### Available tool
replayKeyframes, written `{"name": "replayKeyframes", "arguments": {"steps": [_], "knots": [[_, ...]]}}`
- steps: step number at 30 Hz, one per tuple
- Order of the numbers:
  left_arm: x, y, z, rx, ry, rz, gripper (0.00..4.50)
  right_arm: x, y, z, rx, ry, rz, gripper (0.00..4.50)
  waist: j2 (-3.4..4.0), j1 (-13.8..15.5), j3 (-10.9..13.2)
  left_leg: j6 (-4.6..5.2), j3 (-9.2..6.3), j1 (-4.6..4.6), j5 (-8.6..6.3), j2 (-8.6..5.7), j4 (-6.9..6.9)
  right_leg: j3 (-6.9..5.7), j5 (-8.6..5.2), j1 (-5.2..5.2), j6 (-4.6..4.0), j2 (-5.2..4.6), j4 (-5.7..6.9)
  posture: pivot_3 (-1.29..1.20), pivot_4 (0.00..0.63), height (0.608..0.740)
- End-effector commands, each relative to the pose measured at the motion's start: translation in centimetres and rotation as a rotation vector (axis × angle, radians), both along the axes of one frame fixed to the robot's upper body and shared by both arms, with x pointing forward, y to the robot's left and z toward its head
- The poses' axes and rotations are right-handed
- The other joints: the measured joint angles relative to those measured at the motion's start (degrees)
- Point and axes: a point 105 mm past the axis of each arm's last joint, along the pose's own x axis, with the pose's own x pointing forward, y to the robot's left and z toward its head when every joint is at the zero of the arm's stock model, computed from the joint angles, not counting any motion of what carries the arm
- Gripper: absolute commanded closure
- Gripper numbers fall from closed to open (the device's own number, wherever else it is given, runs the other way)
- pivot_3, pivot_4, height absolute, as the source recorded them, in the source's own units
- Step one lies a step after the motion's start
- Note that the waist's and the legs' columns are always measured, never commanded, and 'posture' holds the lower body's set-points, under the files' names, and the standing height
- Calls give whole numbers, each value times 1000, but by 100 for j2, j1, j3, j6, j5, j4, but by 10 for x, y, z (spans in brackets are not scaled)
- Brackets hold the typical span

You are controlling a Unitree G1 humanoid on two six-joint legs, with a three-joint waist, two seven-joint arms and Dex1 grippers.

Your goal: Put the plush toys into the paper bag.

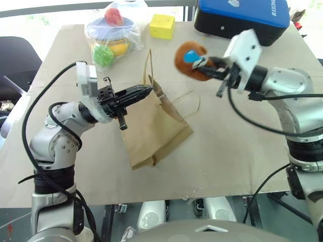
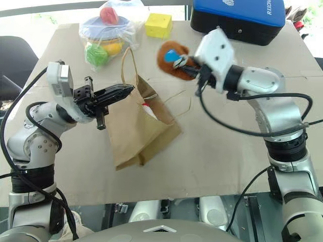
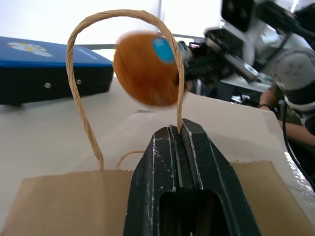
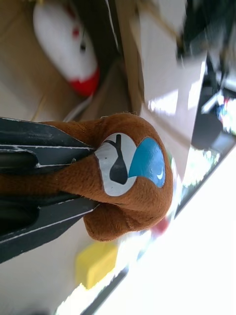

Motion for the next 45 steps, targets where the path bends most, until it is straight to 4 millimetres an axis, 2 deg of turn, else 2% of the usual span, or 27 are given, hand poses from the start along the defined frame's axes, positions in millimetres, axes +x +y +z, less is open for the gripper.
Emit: {"name": "replayKeyframes", "arguments": {"steps": [1, 4, 8, 10, 14, 17, 18, 20, 21, 22, 23, 24, 28, 32, 35, 38, 42, 45], "knots": [[-7, -4, 19, -26, -69, -13, 4500, -2, 23, -21, -159, -30, 107, 4415, 0, 39, 0, 0, 0, 1, 0, -1, 3, 0, 0, 1, 0, 0, 2, 0, 150, 733], [-10, -5, 21, -34, -72, -14, 4500, -5, 35, -38, -205, -6, 187, 4415, -3, 75, -1, 1, -2, -1, 0, -4, 6, -6, 0, 4, 0, -2, -5, 0, 150, 733], [-13, -9, 19, -36, -67, -7, 4500, -29, 63, -44, -186, 26, 415, 4415, -4, 25, -1, 0, -1, -5, 0, -2, 13, -3, 0, 4, 0, -1, -9, 0, 150, 733], [-16, -15, 15, -41, -60, -6, 4500, -30, 75, -48, -197, 26, 467, 4415, -3, -17, -1, -1, -1, -2, 1, 2, 13, 2, 0, 4, 0, 4, -10, 0, 150, 733], [-20, -22, 11, -61, -48, -2, 4500, -33, 92, -65, -290, -23, 563, 4415, -4, -29, -1, -1, -2, -1, 1, 2, 13, -4, 0, 4, 0, 1, -8, 0, 150, 733], [-21, -23, 8, -61, -47, 6, 4500, -45, 100, -68, -293, 47, 670, 4415, -4, 9, -1, -1, -3, -1, 1, 1, 14, -7, 0, 5, 0, -2, -7, 0, 150, 733], [-21, -23, 8, -62, -48, 9, 4500, -46, 101, -69, -287, 66, 683, 4120, -4, 13, -1, -1, -3, -1, 1, 1, 14, -6, 0, 6, 0, -2, -7, 0, 150, 733], [-21, -23, 8, -63, -49, 13, 4500, -46, 96, -72, -299, 107, 701, 3496, -4, 25, -1, -1, -3, -1, 1, 1, 14, -6, 0, 5, 0, -1, -6, 0, 150, 733], [-22, -23, 7, -63, -50, 15, 4500, -45, 93, -73, -296, 108, 694, 2952, -4, 35, -1, -1, -4, -1, 1, 1, 14, -7, 0, 6, 0, -2, -7, 0, 150, 733], [-22, -22, 7, -65, -51, 18, 4500, -43, 90, -70, -275, 110, 678, 2766, -4, 44, -1, -1, -4, -1, 1, 1, 15, -8, 0, 7, 0, -3, -7, 0, 150, 733], [-23, -22, 7, -65, -51, 21, 4500, -41, 87, -66, -253, 109, 656, 1871, -4, 44, -1, -1, -4, -2, 0, 0, 15, -9, 0, 8, 0, -6, -7, 0, 150, 733], [-24, -20, 6, -64, -50, 26, 4500, -37, 81, -60, -228, 108, 614, 1772, -4, 41, -1, -1, -4, -2, 0, -1, 15, -9, 0, 8, 0, -7, -7, 0, 150, 733], [-28, -13, 1, -40, -36, 39, 4500, -21, 51, -45, -192, 82, 379, 1772, -4, 45, -1, -1, -7, -3, 0, 0, 16, -11, 0, 8, 0, -7, -7, 0, 150, 733], [-28, -6, -1, -13, -33, 37, 4500, -25, 21, -24, -96, 149, 205, 1772, -4, 47, -1, -1, -8, -3, 0, 1, 13, -12, 0, 7, 0, -7, -7, 0, 150, 733], [-28, -6, -2, 4, -42, 25, 4500, -25, -1, -29, -111, 213, 91, 1772, -4, 47, -2, -1, -8, -1, 0, 0, 9, -11, 0, 7, 0, -7, -7, 0, 150, 733], [-28, -9, -4, 12, -48, 12, 4500, -11, -26, -41, -71, 398, -126, 1772, -4, 47, -1, 0, -7, -1, -1, -1, 8, -10, 0, 8, -1, -7, -8, 0, 150, 733], [-27, -11, -5, 0, -47, 7, 4500, -23, -21, -45, -34, 444, -84, 1772, -4, 39, -1, 0, -6, -1, -1, -1, 6, -10, 0, 8, -1, -6, -7, 0, 150, 733], [-28, -13, -7, 5, -47, 0, 4500, -16, -19, -60, -57, 482, -131, 1772, -4, 32, -1, 0, -6, 2, -1, -1, 3, -4, 0, 7, -1, -2, -8, 0, 150, 733]]}}
